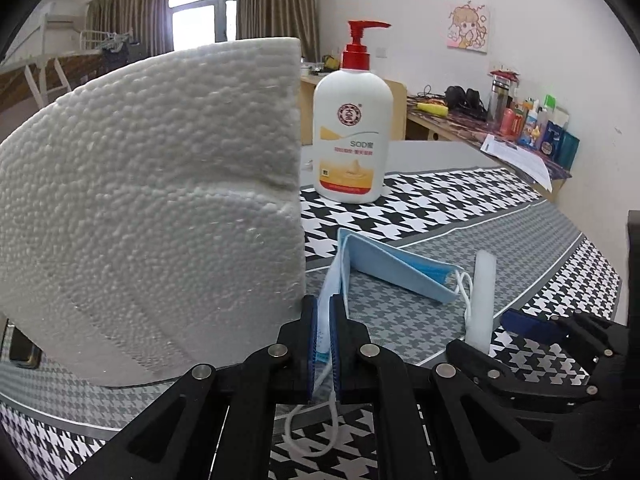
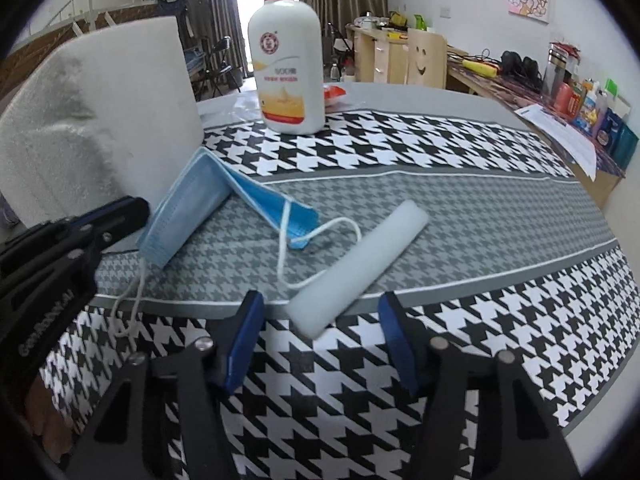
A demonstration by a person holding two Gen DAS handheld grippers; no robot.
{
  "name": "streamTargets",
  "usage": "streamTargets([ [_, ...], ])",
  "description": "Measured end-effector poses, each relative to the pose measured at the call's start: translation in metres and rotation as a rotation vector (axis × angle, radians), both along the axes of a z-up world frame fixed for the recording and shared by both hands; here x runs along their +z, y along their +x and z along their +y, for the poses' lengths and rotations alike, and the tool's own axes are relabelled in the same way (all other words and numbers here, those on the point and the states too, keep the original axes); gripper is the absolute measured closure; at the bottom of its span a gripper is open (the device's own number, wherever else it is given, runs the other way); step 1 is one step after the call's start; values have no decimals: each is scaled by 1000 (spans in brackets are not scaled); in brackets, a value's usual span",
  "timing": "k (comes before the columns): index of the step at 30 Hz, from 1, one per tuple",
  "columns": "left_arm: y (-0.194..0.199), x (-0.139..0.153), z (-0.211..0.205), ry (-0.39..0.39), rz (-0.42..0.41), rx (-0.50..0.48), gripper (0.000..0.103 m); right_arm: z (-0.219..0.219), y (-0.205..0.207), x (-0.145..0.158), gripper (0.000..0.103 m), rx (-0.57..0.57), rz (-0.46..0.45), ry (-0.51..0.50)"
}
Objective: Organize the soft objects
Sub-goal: 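Grasp the white foam tube with the right gripper and lift it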
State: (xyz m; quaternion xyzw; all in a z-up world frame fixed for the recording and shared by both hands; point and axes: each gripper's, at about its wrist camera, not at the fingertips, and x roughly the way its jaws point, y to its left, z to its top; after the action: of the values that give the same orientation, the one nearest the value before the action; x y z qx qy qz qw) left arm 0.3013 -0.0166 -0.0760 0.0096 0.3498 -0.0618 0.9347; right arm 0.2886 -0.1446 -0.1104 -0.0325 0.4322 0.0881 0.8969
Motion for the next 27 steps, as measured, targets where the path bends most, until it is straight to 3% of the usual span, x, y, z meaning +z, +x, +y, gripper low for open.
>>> streamTargets([
  [2, -1, 0, 1, 1, -2, -1, 96, 1, 1, 0, 39, -12, 0, -12],
  [5, -4, 0, 0, 0, -9, -6, 96, 0, 3, 0, 47, -38, -1, -32],
  [13, -9, 3, -1, -7, -22, -26, 96, -6, -4, 4, 79, -10, 9, 0],
  [15, -10, 4, -2, -7, -29, -25, 96, -11, -8, 7, 92, -14, 16, 12],
  [27, -9, 3, -5, 5, -37, -22, 96, -54, -22, 13, 92, -137, -9, 12],
])
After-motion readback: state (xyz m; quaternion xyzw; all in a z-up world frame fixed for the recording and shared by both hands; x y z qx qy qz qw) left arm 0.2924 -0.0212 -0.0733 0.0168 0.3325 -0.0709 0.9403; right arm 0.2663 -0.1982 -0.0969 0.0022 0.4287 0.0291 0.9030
